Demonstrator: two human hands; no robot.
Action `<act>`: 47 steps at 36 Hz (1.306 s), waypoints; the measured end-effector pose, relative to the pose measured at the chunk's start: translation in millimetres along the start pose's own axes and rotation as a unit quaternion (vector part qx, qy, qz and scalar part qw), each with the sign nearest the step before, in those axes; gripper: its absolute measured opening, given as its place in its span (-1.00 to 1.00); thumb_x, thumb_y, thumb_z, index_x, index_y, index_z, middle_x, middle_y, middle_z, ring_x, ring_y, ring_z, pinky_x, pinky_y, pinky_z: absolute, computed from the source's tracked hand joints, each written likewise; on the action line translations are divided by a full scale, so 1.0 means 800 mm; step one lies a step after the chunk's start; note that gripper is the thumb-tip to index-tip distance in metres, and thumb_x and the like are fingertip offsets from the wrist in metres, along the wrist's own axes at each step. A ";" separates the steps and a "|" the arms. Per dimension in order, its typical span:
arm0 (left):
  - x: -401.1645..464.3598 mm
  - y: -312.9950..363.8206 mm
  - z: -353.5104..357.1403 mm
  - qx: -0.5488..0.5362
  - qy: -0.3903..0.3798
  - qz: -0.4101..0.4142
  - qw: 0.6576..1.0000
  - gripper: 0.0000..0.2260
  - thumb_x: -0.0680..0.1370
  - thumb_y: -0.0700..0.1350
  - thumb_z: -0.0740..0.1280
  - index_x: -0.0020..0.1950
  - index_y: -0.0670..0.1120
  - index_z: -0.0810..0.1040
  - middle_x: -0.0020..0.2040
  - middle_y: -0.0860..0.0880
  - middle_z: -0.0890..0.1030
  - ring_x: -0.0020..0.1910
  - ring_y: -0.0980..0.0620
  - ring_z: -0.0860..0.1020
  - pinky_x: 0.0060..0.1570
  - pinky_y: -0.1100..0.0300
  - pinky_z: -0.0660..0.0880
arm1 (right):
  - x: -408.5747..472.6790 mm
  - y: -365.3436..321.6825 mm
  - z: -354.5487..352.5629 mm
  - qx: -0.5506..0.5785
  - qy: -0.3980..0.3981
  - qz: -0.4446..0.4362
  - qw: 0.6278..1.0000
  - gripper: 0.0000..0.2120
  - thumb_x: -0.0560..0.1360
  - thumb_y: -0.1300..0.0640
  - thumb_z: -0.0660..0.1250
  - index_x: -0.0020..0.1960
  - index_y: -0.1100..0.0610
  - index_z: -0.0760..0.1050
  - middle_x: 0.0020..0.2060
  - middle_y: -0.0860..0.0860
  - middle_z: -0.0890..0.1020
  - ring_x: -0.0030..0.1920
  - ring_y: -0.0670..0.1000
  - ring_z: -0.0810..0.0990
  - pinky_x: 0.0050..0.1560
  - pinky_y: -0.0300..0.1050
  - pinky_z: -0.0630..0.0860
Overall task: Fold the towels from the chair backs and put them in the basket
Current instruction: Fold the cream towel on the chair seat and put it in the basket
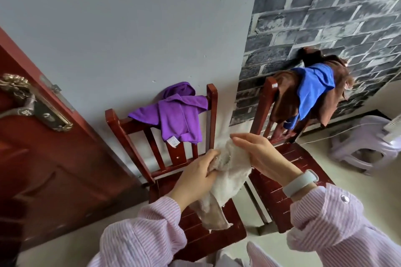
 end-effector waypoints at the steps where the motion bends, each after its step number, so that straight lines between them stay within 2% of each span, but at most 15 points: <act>1: -0.003 -0.005 0.002 -0.005 0.004 -0.006 1.000 -0.72 0.51 -0.16 0.26 0.19 0.07 0.38 0.03 0.05 0.55 -0.04 0.10 0.52 -0.09 0.26 0.41 | -0.002 0.003 0.002 -0.034 0.012 -0.009 0.999 -0.75 0.48 0.16 0.32 0.15 0.18 0.51 -0.02 0.13 0.60 -0.04 0.03 0.61 -0.05 -0.13 0.57; 7: -0.017 -0.021 0.001 0.024 0.001 -0.056 0.998 -0.62 0.41 0.20 0.35 0.10 0.01 0.47 -0.02 0.06 0.58 -0.07 0.09 0.55 -0.10 0.17 0.49 | -0.006 0.006 -0.001 0.009 0.107 -0.063 0.992 -0.80 0.56 0.28 0.15 0.01 0.17 0.55 -0.11 0.05 0.54 -0.16 -0.05 0.52 -0.22 -0.23 0.48; 15: -0.020 -0.046 -0.006 0.074 -0.102 -0.109 0.986 -0.44 0.43 -0.04 0.40 0.39 0.04 0.30 0.21 0.02 0.41 0.20 0.05 0.41 0.09 0.29 0.27 | 0.000 0.008 -0.018 0.127 0.169 -0.082 0.974 -0.74 0.53 0.35 0.15 -0.13 0.14 0.57 -0.09 0.06 0.54 -0.10 -0.02 0.52 -0.15 -0.17 0.50; 19: -0.030 -0.080 -0.012 0.067 -0.046 -0.182 0.980 -0.69 0.44 -0.28 0.26 0.16 -0.06 0.54 0.09 -0.05 0.57 0.08 0.01 0.51 -0.05 0.28 0.36 | 0.003 0.016 -0.039 0.176 0.211 -0.062 0.960 -0.68 0.51 0.39 0.11 -0.20 0.12 0.57 -0.20 0.07 0.55 -0.25 -0.02 0.51 -0.35 -0.26 0.55; 27: -0.038 -0.106 -0.027 -0.111 -0.024 -0.298 0.948 -0.83 0.56 -0.07 0.21 0.01 -0.08 0.57 -0.06 -0.05 0.61 -0.05 0.00 0.56 -0.07 0.16 0.46 | 0.008 0.046 -0.063 0.133 0.256 -0.044 0.956 -0.71 0.53 0.35 0.11 -0.16 0.12 0.56 -0.22 0.05 0.54 -0.25 -0.05 0.49 -0.33 -0.29 0.52; 34: -0.045 -0.120 -0.047 -0.553 0.048 -0.282 0.783 -0.71 0.50 -0.29 0.19 0.21 -0.22 0.50 0.12 -0.30 0.56 0.03 -0.18 0.59 -0.04 0.03 0.55 | 0.016 0.066 -0.079 0.090 0.366 -0.020 0.926 -0.77 0.56 0.28 0.12 0.00 0.12 0.55 -0.12 -0.04 0.52 -0.09 -0.05 0.51 0.04 -0.04 0.53; 37: -0.041 -0.099 -0.056 -0.701 0.017 -0.226 0.676 -0.54 0.55 -0.35 -0.26 0.20 -0.33 0.37 0.10 -0.42 0.46 -0.03 -0.34 0.55 -0.01 -0.05 0.43 | 0.017 0.070 -0.075 0.087 0.340 -0.031 0.936 -0.79 0.57 0.25 0.14 0.03 0.14 0.54 -0.16 -0.01 0.53 -0.11 0.00 0.52 0.12 0.08 0.50; 38: -0.044 -0.093 -0.058 -0.664 0.058 -0.164 0.727 -0.39 0.54 -0.21 -0.47 0.28 -0.38 0.26 0.16 -0.53 0.35 0.07 -0.51 0.40 0.09 -0.16 0.29 | 0.017 0.070 -0.074 0.085 0.334 -0.035 0.938 -0.80 0.57 0.25 0.14 0.06 0.16 0.53 -0.19 0.01 0.53 -0.16 -0.01 0.51 0.09 0.10 0.50; 39: -0.044 -0.093 -0.059 -0.669 0.064 -0.213 0.709 -0.37 0.57 -0.10 -0.48 0.32 -0.41 0.18 0.16 -0.61 0.30 0.07 -0.61 0.31 0.04 -0.22 0.22 | 0.018 0.069 -0.074 0.078 0.329 -0.038 0.940 -0.80 0.57 0.25 0.14 0.07 0.17 0.52 -0.21 0.01 0.53 -0.20 -0.02 0.51 0.06 0.09 0.52; 40: -0.043 -0.099 -0.060 -0.581 0.082 -0.244 0.772 -0.48 0.64 -0.05 -0.28 0.32 -0.39 0.23 0.15 -0.57 0.38 0.14 -0.56 0.34 0.02 -0.19 0.28 | 0.019 0.068 -0.075 0.067 0.324 -0.041 0.943 -0.81 0.57 0.24 0.14 0.06 0.16 0.52 -0.20 0.02 0.53 -0.20 -0.02 0.52 0.03 0.06 0.53; 41: -0.039 -0.103 -0.054 -0.549 0.073 -0.284 0.783 -0.55 0.63 0.02 -0.01 0.27 -0.34 0.35 0.13 -0.44 0.50 0.16 -0.41 0.45 0.02 -0.13 0.37 | 0.020 0.067 -0.077 0.054 0.320 -0.043 0.945 -0.81 0.57 0.24 0.14 0.02 0.12 0.53 -0.18 0.03 0.54 -0.19 0.00 0.52 0.01 0.04 0.53; 42: -0.036 -0.108 -0.055 -0.572 0.071 -0.323 0.751 -0.57 0.56 0.06 0.16 0.19 -0.28 0.46 0.07 -0.31 0.59 0.10 -0.24 0.56 0.00 -0.06 0.43 | 0.021 0.066 -0.079 0.038 0.317 -0.046 0.947 -0.80 0.57 0.23 0.14 -0.03 0.08 0.53 -0.18 0.05 0.54 -0.17 0.04 0.52 -0.01 0.04 0.52; 43: -0.032 -0.108 -0.053 -0.599 0.065 -0.335 0.724 -0.64 0.49 0.02 0.27 0.12 -0.23 0.52 -0.03 -0.24 0.64 -0.04 -0.14 0.63 -0.07 -0.02 0.49 | 0.022 0.066 -0.081 0.021 0.316 -0.048 0.947 -0.78 0.57 0.23 0.13 -0.08 0.05 0.53 -0.17 0.08 0.54 -0.16 0.07 0.51 -0.03 0.04 0.51; 45: -0.033 -0.114 -0.051 -0.554 0.086 -0.343 0.754 -0.82 0.42 -0.18 0.36 0.00 -0.16 0.53 -0.17 -0.17 0.64 -0.27 -0.04 0.65 -0.29 0.12 0.57 | 0.024 0.067 -0.086 -0.012 0.319 -0.051 0.946 -0.76 0.57 0.25 0.12 -0.09 0.05 0.53 -0.19 0.08 0.55 -0.16 0.06 0.52 -0.06 0.00 0.50; 47: -0.035 -0.119 -0.050 -0.511 0.095 -0.340 0.784 -0.75 0.47 -0.35 0.30 0.08 -0.08 0.51 -0.06 -0.15 0.63 -0.18 -0.04 0.66 -0.31 0.18 0.59 | 0.025 0.069 -0.090 -0.050 0.331 -0.053 0.941 -0.78 0.56 0.27 0.11 -0.04 0.11 0.52 -0.22 0.01 0.54 -0.15 0.01 0.52 -0.08 -0.09 0.51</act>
Point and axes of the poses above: each hand's wrist, its own x-axis towards the middle knuckle, its own z-axis out of the palm, y = z × x, the point moved 1 cm from there along x, towards the middle knuckle
